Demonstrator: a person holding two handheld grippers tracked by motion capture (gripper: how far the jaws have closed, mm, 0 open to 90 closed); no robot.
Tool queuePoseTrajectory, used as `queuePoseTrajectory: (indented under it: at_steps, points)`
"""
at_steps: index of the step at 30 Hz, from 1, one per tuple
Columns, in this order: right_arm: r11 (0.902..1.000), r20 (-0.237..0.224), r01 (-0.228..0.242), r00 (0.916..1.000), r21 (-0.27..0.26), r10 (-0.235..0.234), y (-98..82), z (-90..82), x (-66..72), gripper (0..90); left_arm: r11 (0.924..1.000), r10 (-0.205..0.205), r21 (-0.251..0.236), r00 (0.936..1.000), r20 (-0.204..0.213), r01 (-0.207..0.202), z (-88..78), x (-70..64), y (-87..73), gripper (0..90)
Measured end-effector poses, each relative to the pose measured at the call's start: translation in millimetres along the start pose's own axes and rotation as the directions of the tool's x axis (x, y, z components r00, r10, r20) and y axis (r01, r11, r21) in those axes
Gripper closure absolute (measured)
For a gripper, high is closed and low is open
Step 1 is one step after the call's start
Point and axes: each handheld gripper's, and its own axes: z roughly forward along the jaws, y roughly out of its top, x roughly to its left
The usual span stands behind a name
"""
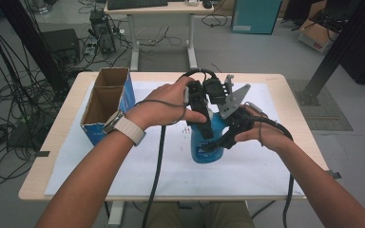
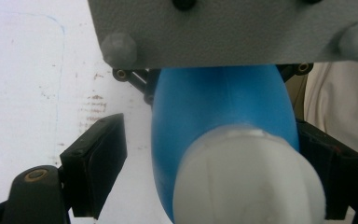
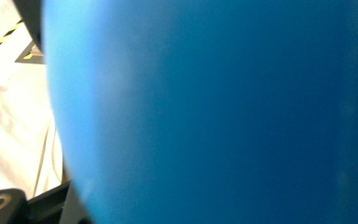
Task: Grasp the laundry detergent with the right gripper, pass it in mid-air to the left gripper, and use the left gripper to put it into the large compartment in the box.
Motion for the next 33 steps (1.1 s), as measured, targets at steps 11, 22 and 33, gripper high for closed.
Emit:
queuePoseTrajectory:
  at_steps: [11, 22, 33]
  points:
    - [0.9999, -0.008, -0.01, 0.9999, 0.011, 0.01, 0.1, -0.2, 1.4, 43.6, 0.9999, 0.006, 0.015, 1.0, -0.008, -0.005, 1.1, -0.9, 0.6, 24.7]
    - [1.0, -0.004, 0.001, 1.0, 0.005, -0.001, -0.9, 0.4, -0.2, 43.6, 1.0, 0.009, 0.0, 0.9996, 0.028, -0.009, 1.4, -1.2, 0.0, 36.3]
    - [0.9999, -0.011, -0.001, 0.9999, 0.016, 0.001, -1.1, 1.9, 0.2, 43.7, 0.9997, 0.019, 0.013, 0.9994, 0.027, -0.02, 3.0, -1.8, 0.1, 36.9]
